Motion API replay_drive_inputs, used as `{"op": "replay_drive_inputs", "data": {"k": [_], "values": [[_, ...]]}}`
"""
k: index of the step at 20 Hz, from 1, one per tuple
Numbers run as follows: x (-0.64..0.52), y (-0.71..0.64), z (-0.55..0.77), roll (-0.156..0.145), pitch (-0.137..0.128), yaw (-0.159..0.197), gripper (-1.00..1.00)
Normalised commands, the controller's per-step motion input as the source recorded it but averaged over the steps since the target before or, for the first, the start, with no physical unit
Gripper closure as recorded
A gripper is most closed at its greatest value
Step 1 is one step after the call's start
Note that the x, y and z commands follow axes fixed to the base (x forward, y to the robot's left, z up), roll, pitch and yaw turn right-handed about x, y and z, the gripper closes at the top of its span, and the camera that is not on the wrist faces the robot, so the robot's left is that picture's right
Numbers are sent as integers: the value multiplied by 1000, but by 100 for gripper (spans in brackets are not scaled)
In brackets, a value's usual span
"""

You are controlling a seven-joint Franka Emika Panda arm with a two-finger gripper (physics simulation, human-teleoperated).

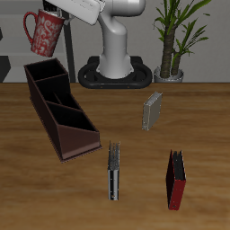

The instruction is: Place the red mug into the right desk caddy's right compartment

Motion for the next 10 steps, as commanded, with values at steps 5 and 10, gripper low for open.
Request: {"op": "replay_drive_inputs", "data": {"k": [5, 10], "values": [[-373, 97, -47, -31, 5, 22, 100], [-303, 59, 36, 12, -15, 18, 100]]}}
